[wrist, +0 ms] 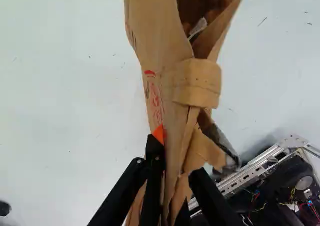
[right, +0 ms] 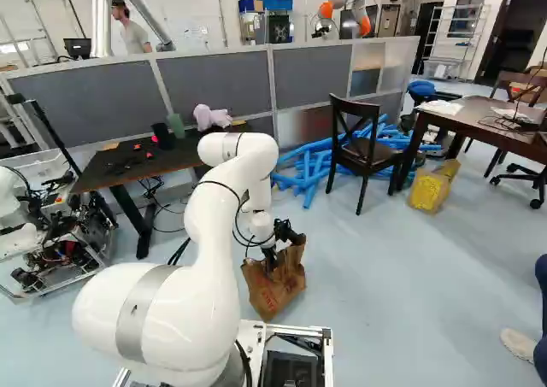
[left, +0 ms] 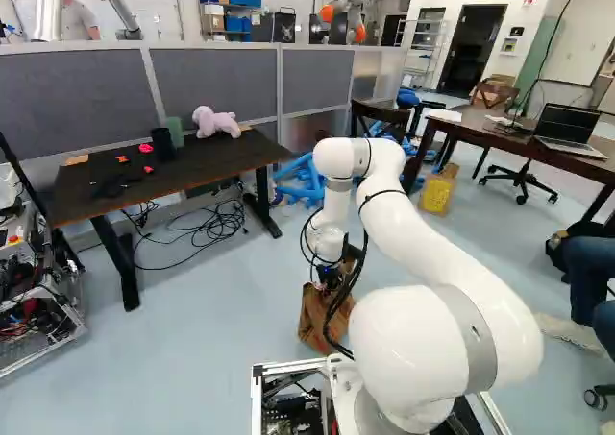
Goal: Pick up the bag on the ground and place it on the table
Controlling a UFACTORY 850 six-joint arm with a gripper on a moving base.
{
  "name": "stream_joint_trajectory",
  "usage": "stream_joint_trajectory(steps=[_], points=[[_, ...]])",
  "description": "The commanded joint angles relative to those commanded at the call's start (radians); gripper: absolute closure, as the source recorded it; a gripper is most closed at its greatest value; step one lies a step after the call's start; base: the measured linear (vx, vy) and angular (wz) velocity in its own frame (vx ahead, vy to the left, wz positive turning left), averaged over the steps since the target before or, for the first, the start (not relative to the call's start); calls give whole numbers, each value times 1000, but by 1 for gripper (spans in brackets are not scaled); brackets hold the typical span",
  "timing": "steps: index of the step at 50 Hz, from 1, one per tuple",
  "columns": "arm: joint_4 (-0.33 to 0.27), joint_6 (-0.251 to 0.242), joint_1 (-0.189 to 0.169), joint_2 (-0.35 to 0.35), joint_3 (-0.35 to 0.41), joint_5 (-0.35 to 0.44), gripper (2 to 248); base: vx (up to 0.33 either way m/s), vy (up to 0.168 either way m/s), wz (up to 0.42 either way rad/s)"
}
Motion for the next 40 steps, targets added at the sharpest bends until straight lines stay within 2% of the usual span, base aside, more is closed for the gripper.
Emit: stream_joint_trajectory(steps=[40], points=[[-39, 0, 0, 155, 134, 0, 229, 0, 0, 0]])
